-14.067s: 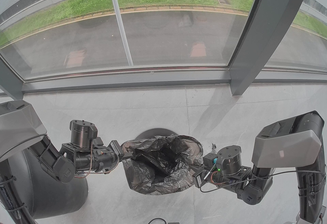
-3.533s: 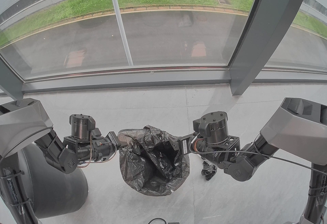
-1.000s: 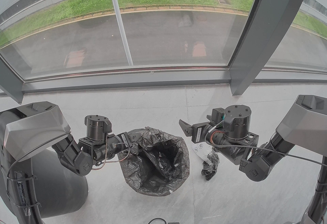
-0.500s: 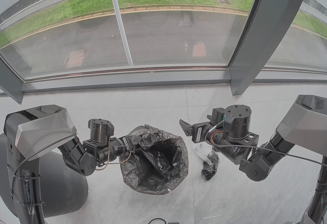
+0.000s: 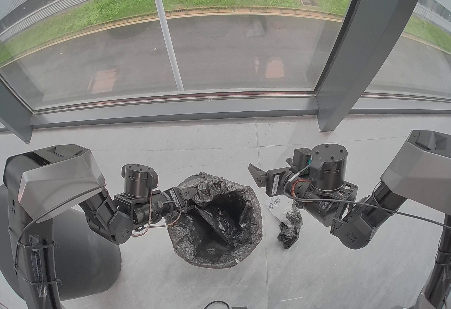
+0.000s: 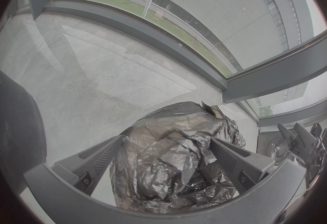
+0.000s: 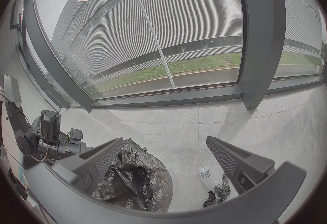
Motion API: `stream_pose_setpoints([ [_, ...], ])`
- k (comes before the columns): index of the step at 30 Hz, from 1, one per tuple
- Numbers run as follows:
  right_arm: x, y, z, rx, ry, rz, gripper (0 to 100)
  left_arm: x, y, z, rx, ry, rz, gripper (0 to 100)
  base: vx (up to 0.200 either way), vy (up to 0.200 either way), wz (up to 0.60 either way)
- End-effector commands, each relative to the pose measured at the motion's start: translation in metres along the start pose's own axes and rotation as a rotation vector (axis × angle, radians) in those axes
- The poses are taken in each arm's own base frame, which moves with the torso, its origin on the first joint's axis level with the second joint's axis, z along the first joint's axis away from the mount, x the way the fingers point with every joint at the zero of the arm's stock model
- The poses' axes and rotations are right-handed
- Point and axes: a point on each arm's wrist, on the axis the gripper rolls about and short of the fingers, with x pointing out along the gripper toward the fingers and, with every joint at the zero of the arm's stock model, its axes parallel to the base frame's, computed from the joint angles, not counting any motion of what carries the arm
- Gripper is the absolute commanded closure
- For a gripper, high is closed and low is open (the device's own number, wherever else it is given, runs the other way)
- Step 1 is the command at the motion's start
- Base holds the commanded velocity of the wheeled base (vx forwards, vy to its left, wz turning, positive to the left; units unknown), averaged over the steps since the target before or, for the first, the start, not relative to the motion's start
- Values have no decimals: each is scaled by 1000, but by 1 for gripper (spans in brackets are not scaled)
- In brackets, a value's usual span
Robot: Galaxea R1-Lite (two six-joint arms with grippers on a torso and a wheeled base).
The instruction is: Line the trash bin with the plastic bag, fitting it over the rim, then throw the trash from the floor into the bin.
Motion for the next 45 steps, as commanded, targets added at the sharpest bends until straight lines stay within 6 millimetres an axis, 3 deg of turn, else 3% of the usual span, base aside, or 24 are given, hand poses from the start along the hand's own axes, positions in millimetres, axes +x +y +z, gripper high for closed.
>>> stream_pose_setpoints([
  [1, 0, 0, -1, -1, 2, 0, 0, -2, -3, -1, 3, 1, -7, 0, 0, 0, 0],
  [12, 1, 0, -2, -1, 5, 0, 0, 19, 7, -23, 34, 16, 84, 0, 0, 0, 0],
  [29, 3, 0, -4, 0, 6, -2, 0, 14, -3, -26, 92, -7, 95, 0, 0, 0, 0],
  [38, 2, 1, -1, 0, -3, 0, 0, -35, -15, -15, 82, -21, 69, 0, 0, 0, 0],
  [45, 2, 1, -1, 0, -3, 0, 0, -48, -11, -21, 92, 2, 88, 0, 0, 0, 0],
])
